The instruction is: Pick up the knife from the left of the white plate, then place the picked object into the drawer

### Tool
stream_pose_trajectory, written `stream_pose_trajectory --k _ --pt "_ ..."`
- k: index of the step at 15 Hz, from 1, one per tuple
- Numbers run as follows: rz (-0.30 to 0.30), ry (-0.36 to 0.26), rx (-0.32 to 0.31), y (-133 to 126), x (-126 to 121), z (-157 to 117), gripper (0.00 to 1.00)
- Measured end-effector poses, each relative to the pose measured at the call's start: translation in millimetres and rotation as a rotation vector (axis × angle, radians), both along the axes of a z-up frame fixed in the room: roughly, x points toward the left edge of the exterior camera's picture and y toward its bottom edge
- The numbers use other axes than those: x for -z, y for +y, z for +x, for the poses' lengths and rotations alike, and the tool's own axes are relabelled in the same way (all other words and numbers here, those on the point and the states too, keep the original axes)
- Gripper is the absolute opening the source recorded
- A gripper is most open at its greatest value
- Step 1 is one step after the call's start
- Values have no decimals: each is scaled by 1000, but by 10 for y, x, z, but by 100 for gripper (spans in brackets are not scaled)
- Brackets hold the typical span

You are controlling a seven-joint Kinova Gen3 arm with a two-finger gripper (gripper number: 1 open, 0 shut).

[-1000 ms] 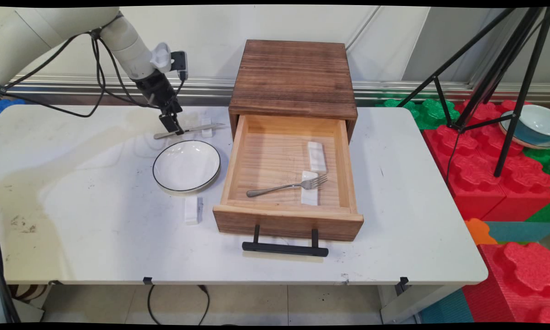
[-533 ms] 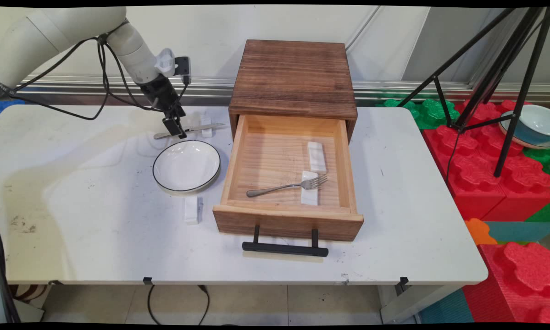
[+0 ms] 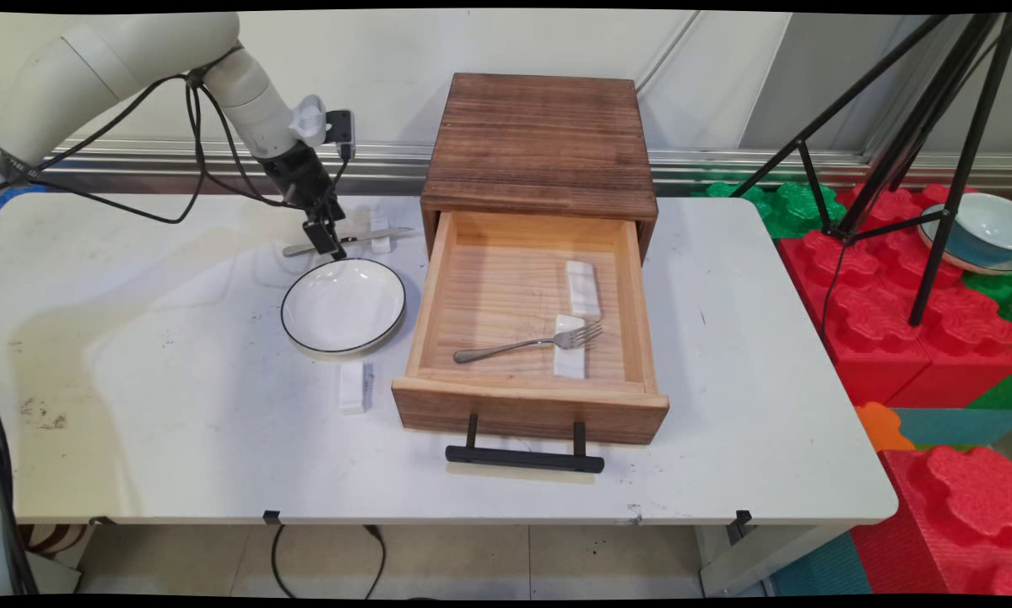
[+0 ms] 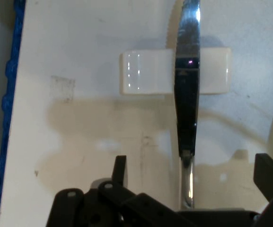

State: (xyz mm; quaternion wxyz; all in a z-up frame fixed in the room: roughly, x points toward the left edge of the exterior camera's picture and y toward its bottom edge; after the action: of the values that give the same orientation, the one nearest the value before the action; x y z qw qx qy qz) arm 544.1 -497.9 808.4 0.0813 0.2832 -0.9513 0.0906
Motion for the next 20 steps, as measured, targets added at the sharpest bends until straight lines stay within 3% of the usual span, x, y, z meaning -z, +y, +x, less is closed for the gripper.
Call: stream_pose_trajectory --k 3,4,20 --pt "3 5 2 -16 20 3 100" --pt "4 8 1 -20 25 6 0" --pt "8 24 14 8 -40 47 0"
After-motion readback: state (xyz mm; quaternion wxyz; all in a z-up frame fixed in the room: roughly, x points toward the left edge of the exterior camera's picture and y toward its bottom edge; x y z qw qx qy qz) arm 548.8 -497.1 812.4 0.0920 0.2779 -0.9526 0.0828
